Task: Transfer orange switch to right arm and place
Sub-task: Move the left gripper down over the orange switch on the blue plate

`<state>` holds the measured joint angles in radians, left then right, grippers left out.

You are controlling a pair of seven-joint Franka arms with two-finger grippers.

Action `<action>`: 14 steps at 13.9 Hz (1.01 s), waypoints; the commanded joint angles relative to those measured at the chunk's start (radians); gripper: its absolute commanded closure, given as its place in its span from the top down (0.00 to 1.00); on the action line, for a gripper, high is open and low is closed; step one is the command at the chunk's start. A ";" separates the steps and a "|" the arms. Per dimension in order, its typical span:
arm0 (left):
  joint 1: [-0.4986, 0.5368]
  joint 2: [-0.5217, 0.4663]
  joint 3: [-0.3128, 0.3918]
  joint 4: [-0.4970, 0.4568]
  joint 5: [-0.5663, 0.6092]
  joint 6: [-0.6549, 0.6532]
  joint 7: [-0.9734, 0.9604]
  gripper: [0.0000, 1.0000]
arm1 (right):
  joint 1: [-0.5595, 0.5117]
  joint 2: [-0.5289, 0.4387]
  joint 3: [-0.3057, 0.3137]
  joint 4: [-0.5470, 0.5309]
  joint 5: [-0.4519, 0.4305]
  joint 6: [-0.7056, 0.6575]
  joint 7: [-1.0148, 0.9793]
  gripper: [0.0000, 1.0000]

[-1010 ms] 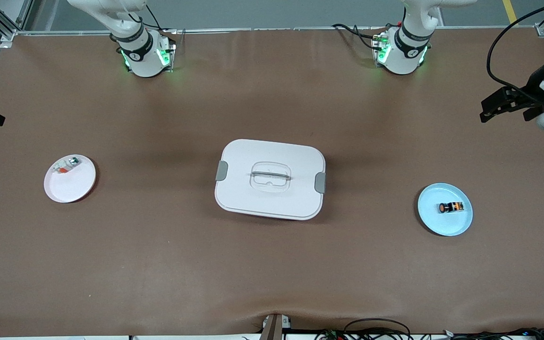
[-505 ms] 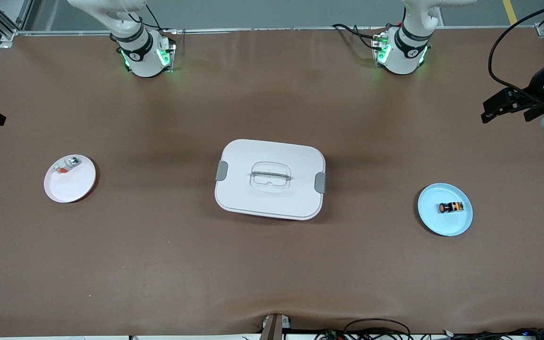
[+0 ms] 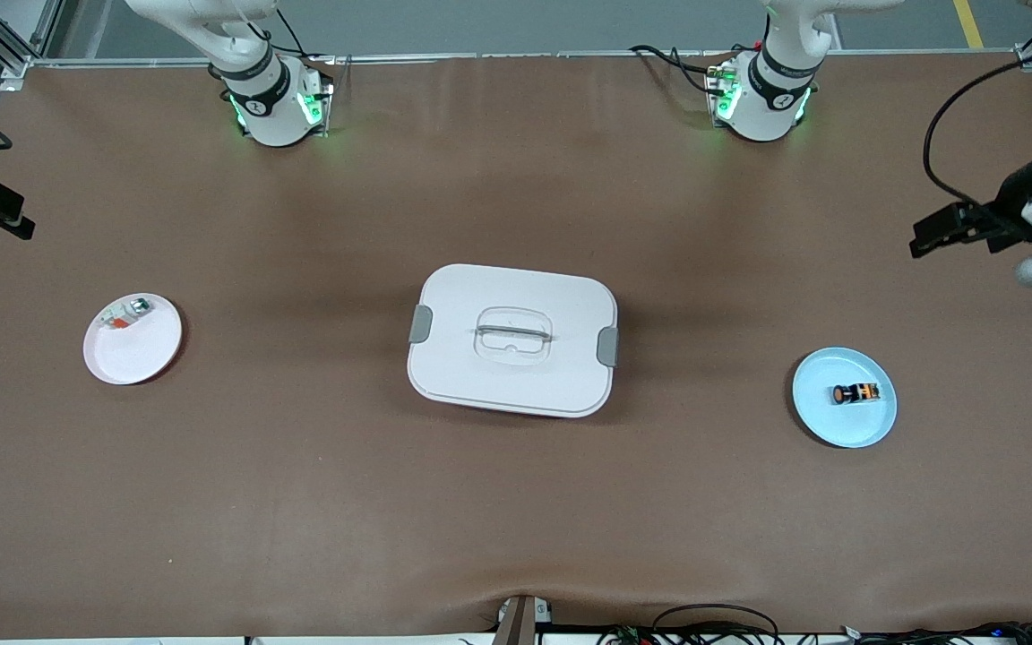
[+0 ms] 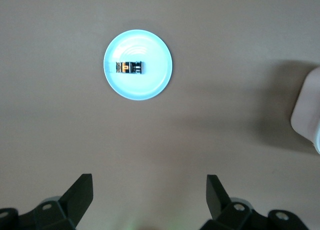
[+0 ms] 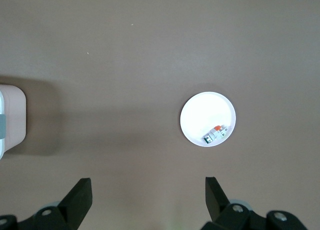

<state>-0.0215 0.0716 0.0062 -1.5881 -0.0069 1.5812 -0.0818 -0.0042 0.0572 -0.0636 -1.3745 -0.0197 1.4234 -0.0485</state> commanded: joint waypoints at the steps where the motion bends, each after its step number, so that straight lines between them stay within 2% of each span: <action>1: 0.003 0.048 0.001 0.013 -0.007 0.045 0.007 1.00 | -0.002 -0.008 -0.004 0.012 0.000 -0.003 0.002 1.00; 4: 0.017 0.085 0.000 0.010 -0.007 0.089 0.007 1.00 | -0.008 -0.010 -0.008 0.012 0.032 0.002 0.010 1.00; 8: 0.025 0.112 0.001 -0.030 -0.005 0.170 0.007 1.00 | -0.072 -0.010 -0.007 0.008 0.090 0.020 0.003 1.00; 14: 0.034 0.204 0.000 -0.053 -0.001 0.282 0.011 1.00 | -0.071 -0.010 -0.004 0.002 0.084 0.040 0.001 1.00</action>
<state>0.0059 0.2539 0.0064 -1.6405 -0.0069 1.8319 -0.0817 -0.0696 0.0561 -0.0748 -1.3679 0.0568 1.4548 -0.0484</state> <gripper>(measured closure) 0.000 0.000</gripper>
